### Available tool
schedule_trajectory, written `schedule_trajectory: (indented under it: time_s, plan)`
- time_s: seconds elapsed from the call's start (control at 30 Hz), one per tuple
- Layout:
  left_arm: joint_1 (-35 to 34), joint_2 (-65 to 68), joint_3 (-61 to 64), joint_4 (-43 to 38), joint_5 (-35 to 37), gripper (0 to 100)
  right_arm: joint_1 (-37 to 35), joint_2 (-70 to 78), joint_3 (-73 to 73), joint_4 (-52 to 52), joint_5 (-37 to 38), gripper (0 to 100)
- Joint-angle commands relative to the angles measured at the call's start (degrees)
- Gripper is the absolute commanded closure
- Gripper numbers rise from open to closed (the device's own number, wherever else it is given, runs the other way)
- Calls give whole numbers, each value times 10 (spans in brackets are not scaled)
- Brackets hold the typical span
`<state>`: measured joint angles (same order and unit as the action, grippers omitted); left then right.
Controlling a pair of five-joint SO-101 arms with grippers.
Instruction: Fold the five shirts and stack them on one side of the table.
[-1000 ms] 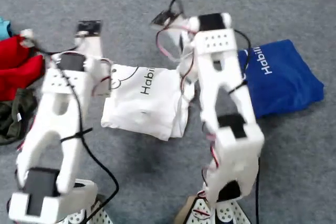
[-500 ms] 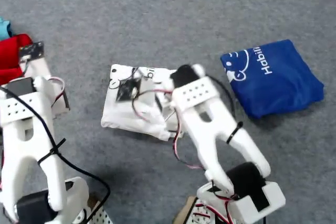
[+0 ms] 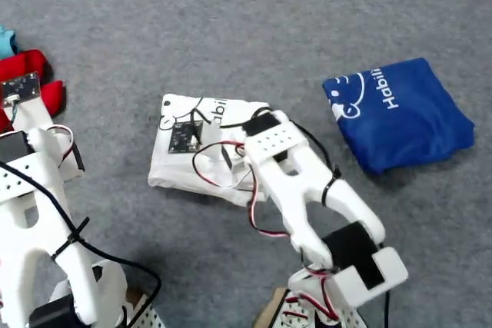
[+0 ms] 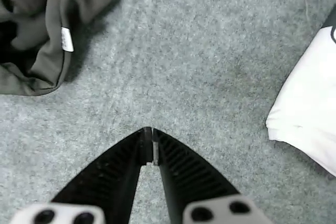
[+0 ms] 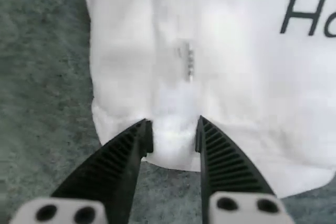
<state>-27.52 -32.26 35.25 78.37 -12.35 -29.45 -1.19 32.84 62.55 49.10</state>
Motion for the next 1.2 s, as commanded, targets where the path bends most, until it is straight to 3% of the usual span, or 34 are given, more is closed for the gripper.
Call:
schedule_trajectory:
  time_s: [0.0, 0.1, 0.47, 0.67, 0.73, 0.9, 1.17]
  plan:
    - [-6, -15, -3, 1, -4, 981, 22, 10, -2, -18, 7, 914]
    - [-5, -15, -3, 0, -4, 981, 33, -1, -1, -16, 7, 996]
    - [-5, -15, -3, 1, -4, 981, 50, -139, 0, 74, 26, 987]
    - [-5, -15, -3, 2, -4, 981, -2, -159, 45, 76, 26, 985]
    - [-5, -15, -3, 4, -4, 981, -6, -159, 71, 49, 24, 950]
    - [-5, -15, 4, 4, -4, 981, 12, -163, 99, 49, 25, 749]
    - [-6, -15, 19, 4, -4, 981, -46, -211, 104, 109, -3, 731]
